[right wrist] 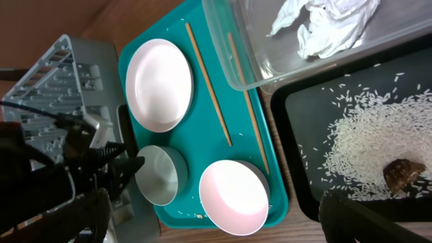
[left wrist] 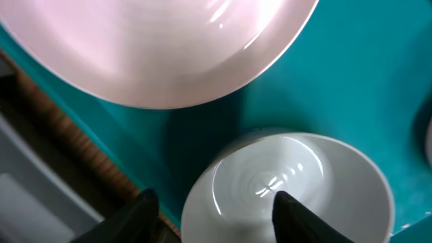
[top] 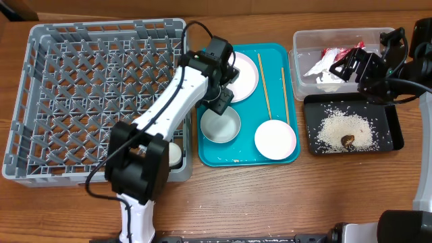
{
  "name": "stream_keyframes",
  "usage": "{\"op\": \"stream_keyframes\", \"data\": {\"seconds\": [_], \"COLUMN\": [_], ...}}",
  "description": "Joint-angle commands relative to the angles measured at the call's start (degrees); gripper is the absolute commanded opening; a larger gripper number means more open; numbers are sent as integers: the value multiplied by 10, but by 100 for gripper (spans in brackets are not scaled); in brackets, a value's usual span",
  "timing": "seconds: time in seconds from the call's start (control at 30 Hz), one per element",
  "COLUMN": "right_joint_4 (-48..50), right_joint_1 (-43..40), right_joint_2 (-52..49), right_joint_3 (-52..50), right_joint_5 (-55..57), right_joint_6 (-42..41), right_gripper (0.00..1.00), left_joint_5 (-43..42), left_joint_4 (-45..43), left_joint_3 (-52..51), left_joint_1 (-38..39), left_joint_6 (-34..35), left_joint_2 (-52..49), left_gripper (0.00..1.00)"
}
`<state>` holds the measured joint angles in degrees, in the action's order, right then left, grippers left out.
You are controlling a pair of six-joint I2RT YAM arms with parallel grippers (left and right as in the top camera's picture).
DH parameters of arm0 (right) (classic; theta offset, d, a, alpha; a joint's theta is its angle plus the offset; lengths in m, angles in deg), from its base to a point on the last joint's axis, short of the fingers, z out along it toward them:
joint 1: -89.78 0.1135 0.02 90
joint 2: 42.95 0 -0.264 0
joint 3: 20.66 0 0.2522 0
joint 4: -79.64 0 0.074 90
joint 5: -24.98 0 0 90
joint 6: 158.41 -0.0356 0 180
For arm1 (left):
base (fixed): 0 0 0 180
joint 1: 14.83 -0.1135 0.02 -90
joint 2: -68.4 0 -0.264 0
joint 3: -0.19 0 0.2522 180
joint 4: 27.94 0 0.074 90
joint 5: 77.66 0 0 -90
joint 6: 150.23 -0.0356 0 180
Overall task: Sort waste into correct bins and load items into the dishwasher
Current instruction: 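Reach the left gripper to the small grey bowl on the teal tray, then lift the grey bowl with the left gripper and carry it over the rack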
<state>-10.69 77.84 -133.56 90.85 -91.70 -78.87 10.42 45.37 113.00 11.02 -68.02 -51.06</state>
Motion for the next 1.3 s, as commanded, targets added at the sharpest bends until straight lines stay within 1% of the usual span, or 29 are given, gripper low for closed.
{"op": "stream_keyframes", "data": {"seconds": [0.0,0.03,0.27,0.57,0.6,0.63,0.77,0.87,1.03,1.1,1.17,1.2,1.23,1.27], "right_joint_4": [-1,-1,-1,0,1,2,7,7,6,6,6,6,6,6], "right_joint_1": [3,3,3,3,3,3,3,3,3,3,3,3,3,3], "right_joint_2": [1,1,1,1,1,1,1,1,1,1,1,1,1,1], "right_joint_3": [-3,-3,-3,-3,-3,-3,-3,-3,-3,-3,-3,-3,-3,-3], "right_joint_5": [12,12,12,12,12,12,12,12,12,12,12,12,12,12], "right_joint_6": [5,5,5,5,5,5,5,5,5,5,5,5,5,5], "right_gripper": [100,100,100,100,100,100,100,100,100,100,100,100,100,100], "left_joint_5": [-5,-5,-5,-5,-5,-5,-5,-5,-7,-7,-7,-7,-7,-7], "left_joint_4": [3,4,5,-30,-31,-31,-30,-28,26,63,121,130,163,215], "left_joint_3": [-1,-1,-3,-25,-27,-29,-31,-30,4,35,97,108,146,213], "left_joint_1": [-4,-4,-4,-4,-4,-4,-4,-4,-4,-5,-12,-13,-18,-27], "left_joint_6": [-18,-15,-7,-8,-8,-8,-8,-7,8,19,38,40,51,62], "left_joint_2": [-26,-28,-31,-31,-31,-31,-31,-31,-26,-22,-19,-18,-18,-17], "left_gripper": [50,48,44,45,44,42,25,4,4,4,4,4,4,4]}}
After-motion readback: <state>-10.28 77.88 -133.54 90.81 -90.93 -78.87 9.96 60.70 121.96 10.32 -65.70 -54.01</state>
